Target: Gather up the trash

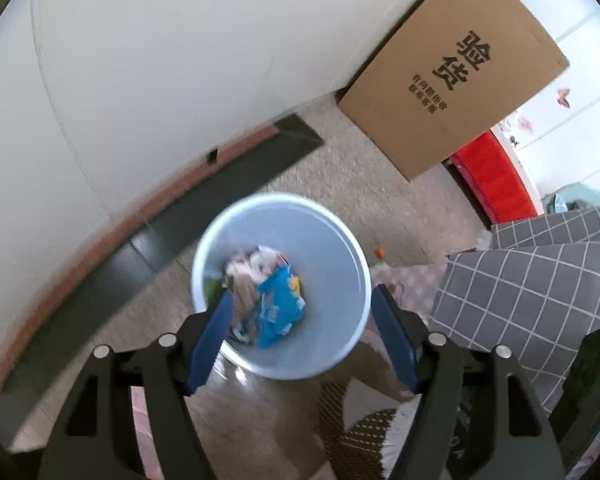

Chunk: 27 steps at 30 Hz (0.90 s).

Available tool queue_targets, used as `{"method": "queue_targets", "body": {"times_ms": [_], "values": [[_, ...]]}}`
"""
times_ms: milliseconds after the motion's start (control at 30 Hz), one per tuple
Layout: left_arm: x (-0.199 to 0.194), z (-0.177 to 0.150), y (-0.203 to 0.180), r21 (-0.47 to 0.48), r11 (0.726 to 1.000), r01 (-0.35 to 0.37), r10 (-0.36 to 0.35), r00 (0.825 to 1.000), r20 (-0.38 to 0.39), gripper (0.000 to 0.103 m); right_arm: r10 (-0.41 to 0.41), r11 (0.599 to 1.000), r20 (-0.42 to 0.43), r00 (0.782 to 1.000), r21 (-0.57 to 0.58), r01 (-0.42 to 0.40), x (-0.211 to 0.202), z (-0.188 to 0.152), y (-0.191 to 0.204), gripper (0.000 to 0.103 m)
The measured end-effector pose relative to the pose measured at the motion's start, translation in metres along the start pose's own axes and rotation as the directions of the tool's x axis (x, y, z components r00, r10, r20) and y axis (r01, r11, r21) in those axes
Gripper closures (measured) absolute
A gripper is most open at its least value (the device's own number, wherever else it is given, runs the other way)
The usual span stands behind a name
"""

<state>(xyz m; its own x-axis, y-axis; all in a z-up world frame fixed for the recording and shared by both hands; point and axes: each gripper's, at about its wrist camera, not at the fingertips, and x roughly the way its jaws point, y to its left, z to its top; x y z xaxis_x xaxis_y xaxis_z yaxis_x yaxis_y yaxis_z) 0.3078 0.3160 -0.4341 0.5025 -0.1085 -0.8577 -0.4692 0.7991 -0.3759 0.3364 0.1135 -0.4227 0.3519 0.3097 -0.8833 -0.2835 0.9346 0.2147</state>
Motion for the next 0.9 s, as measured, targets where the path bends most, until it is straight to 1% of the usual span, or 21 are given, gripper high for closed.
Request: {"method": "queue_targets", "body": {"times_ms": [33, 100, 133, 233, 300, 533, 567, 600, 633, 667, 700, 767, 867, 900], "values": [[-0.004, 0.001, -0.002, 0.019, 1.0, -0.024, 0.024, 1.0, 0.002, 0.033, 0.005, 1.0, 0.002, 1.0, -0.007, -0.005, -0.003, 0.001, 0.001, 0.081], [-0.01, 0.002, -0.002, 0.042, 0.998, -0.045, 0.045, 0.999, 0.013, 0.033, 0.012, 1.0, 0.007, 1.0, -0.016, -0.012, -0.007, 0.002, 0.003, 0.081], [-0.014, 0.002, -0.002, 0.058, 0.996, -0.068, 0.067, 0.998, 0.018, 0.033, 0.019, 1.0, 0.011, 1.0, -0.022, -0.019, -0.01, 0.004, 0.004, 0.081], [-0.026, 0.005, -0.006, 0.125, 0.984, -0.131, 0.129, 0.991, 0.024, 0.032, 0.032, 0.999, 0.024, 0.999, -0.029, -0.032, -0.015, 0.01, 0.019, 0.081], [-0.035, 0.008, -0.007, 0.145, 0.976, -0.161, 0.158, 0.987, 0.031, 0.031, 0.039, 0.999, 0.035, 0.999, -0.035, -0.038, -0.019, 0.016, 0.024, 0.081], [-0.069, 0.026, -0.015, 0.155, 0.974, -0.168, 0.155, 0.984, 0.091, 0.029, 0.053, 0.997, 0.097, 0.994, -0.063, -0.047, -0.047, 0.039, 0.034, 0.08], [-0.073, 0.028, -0.018, 0.16, 0.973, -0.166, 0.151, 0.983, 0.101, 0.029, 0.054, 0.997, 0.107, 0.993, -0.067, -0.047, -0.051, 0.044, 0.036, 0.079], [-0.076, 0.028, -0.02, 0.162, 0.973, -0.163, 0.147, 0.983, 0.108, 0.029, 0.049, 0.997, 0.117, 0.992, -0.069, -0.041, -0.055, 0.048, 0.036, 0.074], [-0.083, 0.031, -0.024, 0.167, 0.974, -0.155, 0.137, 0.984, 0.118, 0.029, 0.045, 0.997, 0.125, 0.991, -0.069, -0.036, -0.059, 0.052, 0.037, 0.064], [-0.087, 0.031, -0.026, 0.166, 0.974, -0.156, 0.136, 0.983, 0.124, 0.028, 0.031, 0.998, 0.143, 0.989, -0.064, -0.022, -0.065, 0.056, 0.036, 0.042], [-0.092, 0.032, -0.028, 0.167, 0.974, -0.154, 0.133, 0.983, 0.129, 0.028, 0.02, 0.998, 0.163, 0.986, -0.063, -0.01, -0.069, 0.061, 0.036, 0.041], [-0.105, 0.035, -0.034, 0.172, 0.974, -0.146, 0.12, 0.981, 0.153, 0.027, 0.038, 0.997, 0.181, 0.983, -0.066, -0.026, -0.081, 0.069, 0.037, 0.041], [-0.121, 0.037, -0.042, 0.19, 0.969, -0.159, 0.126, 0.977, 0.172, 0.027, 0.024, 0.997, 0.227, 0.974, -0.073, -0.008, -0.107, 0.072, 0.037, 0.041], [-0.128, 0.037, -0.045, 0.194, 0.967, -0.162, 0.127, 0.975, 0.18, 0.027, 0.024, 0.997, 0.24, 0.971, -0.075, -0.006, -0.117, 0.073, 0.039, 0.039]]}}
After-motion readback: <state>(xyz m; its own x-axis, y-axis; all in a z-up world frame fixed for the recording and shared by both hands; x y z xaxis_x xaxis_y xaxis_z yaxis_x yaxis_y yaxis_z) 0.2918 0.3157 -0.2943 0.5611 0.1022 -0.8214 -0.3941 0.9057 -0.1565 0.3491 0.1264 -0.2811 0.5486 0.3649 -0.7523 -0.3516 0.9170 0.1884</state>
